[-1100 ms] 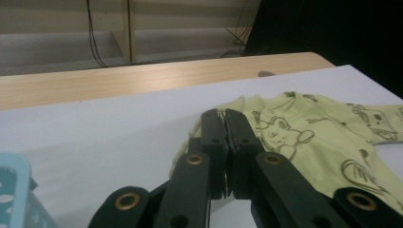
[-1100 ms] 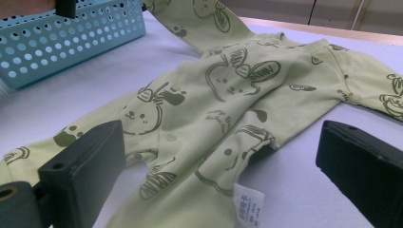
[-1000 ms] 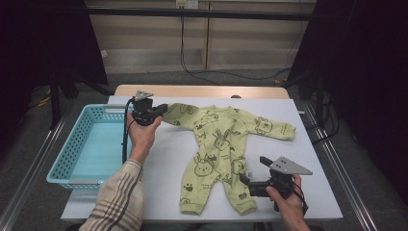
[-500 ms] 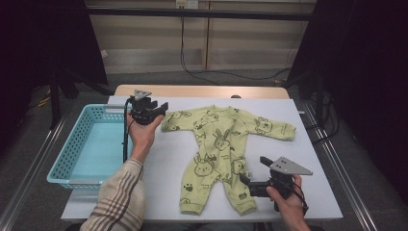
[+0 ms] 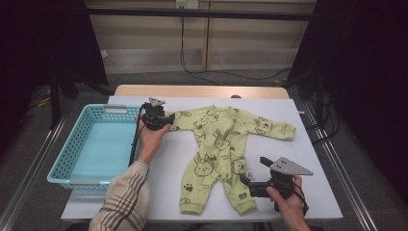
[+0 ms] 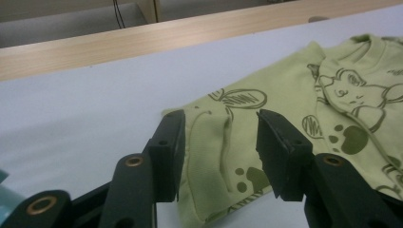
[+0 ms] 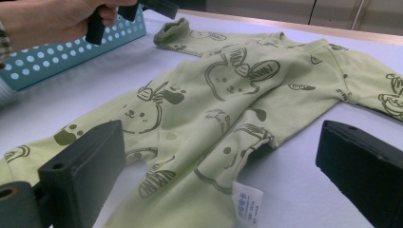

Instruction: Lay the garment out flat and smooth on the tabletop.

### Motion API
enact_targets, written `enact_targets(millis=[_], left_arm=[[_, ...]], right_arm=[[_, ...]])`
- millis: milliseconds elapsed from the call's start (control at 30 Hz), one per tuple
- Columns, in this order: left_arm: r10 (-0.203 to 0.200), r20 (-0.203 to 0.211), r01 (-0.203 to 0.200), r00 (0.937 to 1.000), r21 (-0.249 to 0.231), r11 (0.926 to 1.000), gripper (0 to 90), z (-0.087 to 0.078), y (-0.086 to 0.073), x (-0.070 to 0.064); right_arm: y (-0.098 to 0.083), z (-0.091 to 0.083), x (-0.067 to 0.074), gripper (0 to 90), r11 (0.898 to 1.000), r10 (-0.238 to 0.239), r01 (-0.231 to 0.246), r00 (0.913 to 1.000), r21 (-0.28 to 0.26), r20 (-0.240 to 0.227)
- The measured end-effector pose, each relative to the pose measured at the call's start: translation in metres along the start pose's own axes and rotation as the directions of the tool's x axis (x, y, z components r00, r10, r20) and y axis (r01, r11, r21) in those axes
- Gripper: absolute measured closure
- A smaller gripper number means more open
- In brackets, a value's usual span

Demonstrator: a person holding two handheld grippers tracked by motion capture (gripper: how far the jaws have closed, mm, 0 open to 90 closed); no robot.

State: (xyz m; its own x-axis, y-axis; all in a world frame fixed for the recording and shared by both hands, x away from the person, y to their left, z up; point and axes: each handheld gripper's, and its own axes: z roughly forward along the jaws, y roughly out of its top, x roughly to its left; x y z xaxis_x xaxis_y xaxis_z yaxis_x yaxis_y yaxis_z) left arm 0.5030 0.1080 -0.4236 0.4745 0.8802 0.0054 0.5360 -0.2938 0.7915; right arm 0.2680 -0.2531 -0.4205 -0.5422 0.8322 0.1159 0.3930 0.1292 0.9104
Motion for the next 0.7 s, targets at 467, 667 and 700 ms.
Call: enact_targets(millis=[467,667,700], left_arm=[[0.007,-0.061,-0.011,0.9981,-0.064,0.9979,82.6,-0.023,0.008,0.006],[-0.005,0.061,0.009,0.9981,-0.06,0.9981,84.6,-0.015,0.003,0.002],[-0.004,0.076,0.008,0.9971,-0.048,0.9988,85.8,-0.014,0.001,0.003]], right_arm=[[0.0,0.0,0.001,2.6,1.0,-0.007,0.007,1.0,0.002,-0.003],[0.0,0.001,0.001,2.5,1.0,-0.006,0.006,1.0,0.003,-0.005],[0.0,0.0,0.001,2.6,1.0,-0.006,0.006,1.0,0.003,0.0]])
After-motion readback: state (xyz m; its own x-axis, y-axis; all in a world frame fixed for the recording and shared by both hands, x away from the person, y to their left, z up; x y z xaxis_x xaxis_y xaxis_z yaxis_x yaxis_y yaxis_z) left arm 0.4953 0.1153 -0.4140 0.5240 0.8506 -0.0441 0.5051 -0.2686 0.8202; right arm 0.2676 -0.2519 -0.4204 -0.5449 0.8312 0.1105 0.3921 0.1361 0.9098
